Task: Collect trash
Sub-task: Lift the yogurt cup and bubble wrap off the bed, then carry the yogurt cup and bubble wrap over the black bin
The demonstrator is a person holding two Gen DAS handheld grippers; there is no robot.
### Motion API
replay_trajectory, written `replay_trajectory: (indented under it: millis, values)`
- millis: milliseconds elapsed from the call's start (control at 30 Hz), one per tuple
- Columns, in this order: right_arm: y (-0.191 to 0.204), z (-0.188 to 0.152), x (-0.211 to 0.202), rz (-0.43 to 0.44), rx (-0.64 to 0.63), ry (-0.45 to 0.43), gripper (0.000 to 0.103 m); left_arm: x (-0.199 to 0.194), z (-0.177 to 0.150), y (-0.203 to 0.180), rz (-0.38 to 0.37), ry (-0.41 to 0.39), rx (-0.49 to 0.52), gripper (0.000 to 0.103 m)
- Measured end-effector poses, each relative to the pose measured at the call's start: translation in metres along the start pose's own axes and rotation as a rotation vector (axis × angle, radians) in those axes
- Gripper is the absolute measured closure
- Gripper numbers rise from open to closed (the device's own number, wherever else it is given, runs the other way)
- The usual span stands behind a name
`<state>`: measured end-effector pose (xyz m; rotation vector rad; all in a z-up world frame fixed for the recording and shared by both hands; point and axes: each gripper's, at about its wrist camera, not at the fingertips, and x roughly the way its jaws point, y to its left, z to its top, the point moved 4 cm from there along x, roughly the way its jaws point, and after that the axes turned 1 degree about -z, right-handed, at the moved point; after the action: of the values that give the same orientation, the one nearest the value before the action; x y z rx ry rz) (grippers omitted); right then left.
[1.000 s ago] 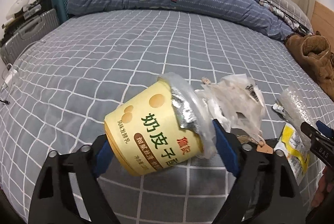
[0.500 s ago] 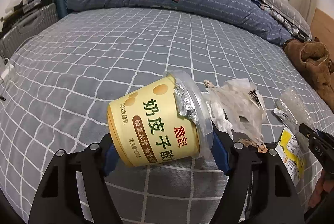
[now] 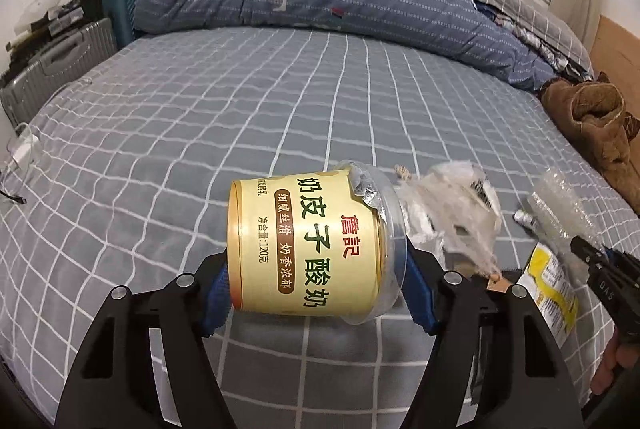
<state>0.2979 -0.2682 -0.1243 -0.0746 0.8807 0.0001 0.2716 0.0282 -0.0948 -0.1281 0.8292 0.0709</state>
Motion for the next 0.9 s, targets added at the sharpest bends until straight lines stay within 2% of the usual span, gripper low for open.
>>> replay_trajectory:
  millis: [133,333,900]
  values:
    - [0.000,-0.003,-0.010,0.000,0.008,-0.011,0.082,-0.002,-0.006,0.003,-0.011,0.022,-0.006,0.035]
    - [0.004,-0.005,-0.032,-0.002,0.010,-0.047,0.083,-0.023,-0.010,-0.006,-0.025,0.001,0.038,0.035]
    - [0.011,-0.013,-0.091,0.018,0.023,-0.107,0.083,-0.082,-0.027,-0.028,-0.094,-0.028,0.054,0.035]
